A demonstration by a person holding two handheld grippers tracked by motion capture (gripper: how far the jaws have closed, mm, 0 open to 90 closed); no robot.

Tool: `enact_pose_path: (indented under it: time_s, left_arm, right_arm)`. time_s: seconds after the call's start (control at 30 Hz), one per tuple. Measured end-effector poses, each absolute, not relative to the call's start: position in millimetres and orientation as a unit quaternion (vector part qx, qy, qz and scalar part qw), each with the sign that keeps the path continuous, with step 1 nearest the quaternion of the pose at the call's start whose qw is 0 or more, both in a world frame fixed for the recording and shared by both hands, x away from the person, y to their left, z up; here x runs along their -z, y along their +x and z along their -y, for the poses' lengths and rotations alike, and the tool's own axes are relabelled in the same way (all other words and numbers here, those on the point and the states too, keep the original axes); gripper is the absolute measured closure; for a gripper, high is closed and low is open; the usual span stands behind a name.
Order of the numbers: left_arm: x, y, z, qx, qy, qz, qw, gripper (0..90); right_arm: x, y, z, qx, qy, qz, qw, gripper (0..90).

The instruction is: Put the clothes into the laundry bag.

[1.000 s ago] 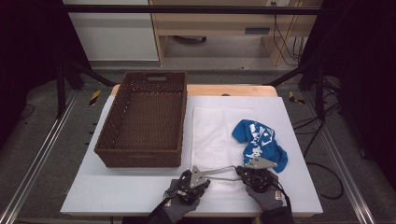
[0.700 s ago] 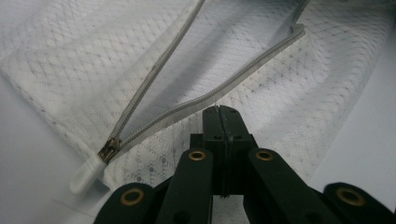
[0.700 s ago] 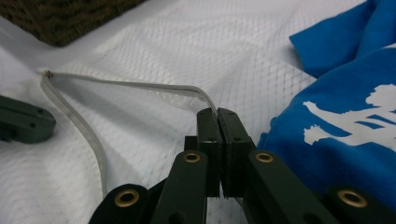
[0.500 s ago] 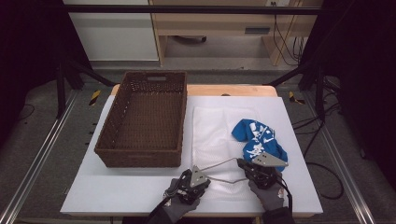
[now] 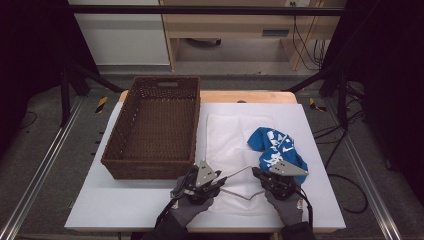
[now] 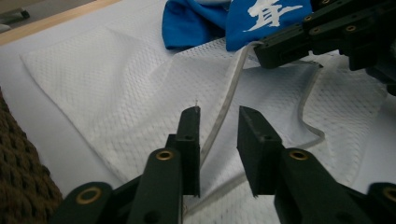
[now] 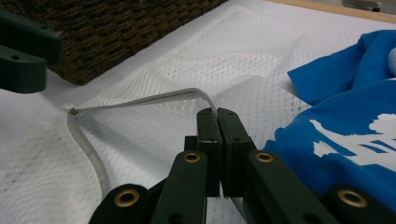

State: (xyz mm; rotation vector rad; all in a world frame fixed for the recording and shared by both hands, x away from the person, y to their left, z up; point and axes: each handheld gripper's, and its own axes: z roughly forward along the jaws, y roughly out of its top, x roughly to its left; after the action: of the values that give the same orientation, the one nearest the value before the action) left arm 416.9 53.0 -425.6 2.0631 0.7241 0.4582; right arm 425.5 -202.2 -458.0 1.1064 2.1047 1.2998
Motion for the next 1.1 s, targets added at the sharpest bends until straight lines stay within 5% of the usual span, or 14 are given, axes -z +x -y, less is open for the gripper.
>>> enact_pose_path:
  time_s: [0.37,0.47,0.63,0.87,1.1]
  left_arm:
    - [438,447,-6,-0.169,0.855,-0.276,0.404,58.0]
    - [442,454,1,-0.169,0.859,-0.278,0.396,62.7]
    - [443,456,0,-0.162,0.855,-0.283,0.404,87.8]
    - [439,457,-5,-0.159,0.844,-0.293,0.419,88.5]
    - [433,458,-6,-0.151,0.834,-0.299,0.438,88.4]
  right_arm:
    - [451,426,203,-0.485,0.386,-0.753,0.22,88.8]
    - [450,425,203,-0.486,0.384,-0.754,0.219,88.8]
    - [451,425,202,-0.483,0.383,-0.757,0.218,87.9]
    - [449,412,206,-0.48,0.381,-0.759,0.219,71.6]
    - [465,387,214,-0.457,0.39,-0.78,0.173,83.4]
